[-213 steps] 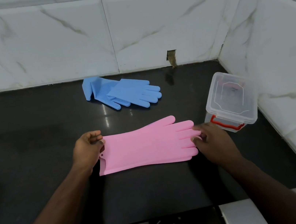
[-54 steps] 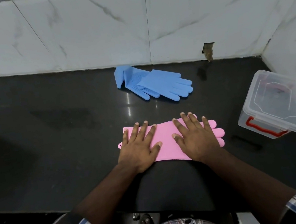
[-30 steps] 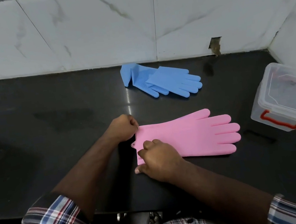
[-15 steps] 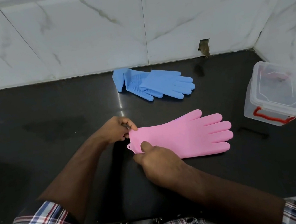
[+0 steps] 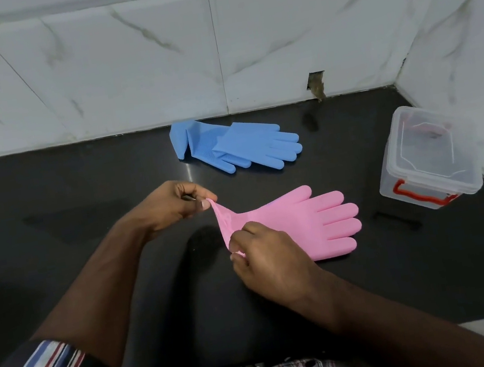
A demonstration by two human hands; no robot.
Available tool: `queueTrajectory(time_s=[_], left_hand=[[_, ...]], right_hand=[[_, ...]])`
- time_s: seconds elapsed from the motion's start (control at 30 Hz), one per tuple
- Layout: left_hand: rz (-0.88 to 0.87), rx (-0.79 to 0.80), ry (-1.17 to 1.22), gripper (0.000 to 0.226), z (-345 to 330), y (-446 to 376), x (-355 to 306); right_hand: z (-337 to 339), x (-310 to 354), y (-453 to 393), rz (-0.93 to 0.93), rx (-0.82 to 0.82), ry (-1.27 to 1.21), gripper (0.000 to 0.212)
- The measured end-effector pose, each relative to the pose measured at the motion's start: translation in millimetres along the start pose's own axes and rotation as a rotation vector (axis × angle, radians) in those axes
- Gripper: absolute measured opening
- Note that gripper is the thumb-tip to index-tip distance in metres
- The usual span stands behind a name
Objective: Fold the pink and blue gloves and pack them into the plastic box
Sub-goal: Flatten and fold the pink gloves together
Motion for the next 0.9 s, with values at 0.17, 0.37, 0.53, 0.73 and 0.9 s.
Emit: queueTrajectory(time_s=[0.17, 0.37, 0.53, 0.73, 0.9], left_hand=[[-0.087, -0.023, -0.013, 0.011, -18, -7, -32], [-0.179, -0.022, 0.04, 0.009, -51, -27, -71], [-0.196, 0.021, -0.02, 0.008, -84, -51, -97], [-0.197, 0.057, -0.14, 0.008, -125, -79, -113], [-0.158, 0.076, -0.188, 0.011, -151, -97, -112]], right_hand=[[30, -18, 12, -0.057, -0.069, -0.09, 0.03], [58, -67, 31, -0.266, -0.081, -0.435, 0.032], [66, -111, 50, -0.408, -0.03, -0.495, 0.028], [64, -150, 76, -0.57, -0.105, -0.617, 0.029], [57, -174, 86, -0.682, -0.145, -0.796, 0.029]])
Point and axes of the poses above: each hand's wrist, its own y-axis away from the middle knuckle, its own z-axis out of the back of the hand, x = y × z, the point moved 5 cm from there along -y, towards the middle knuckle, and after that the axes turned 2 degrees about z, right-handed, at the moved point
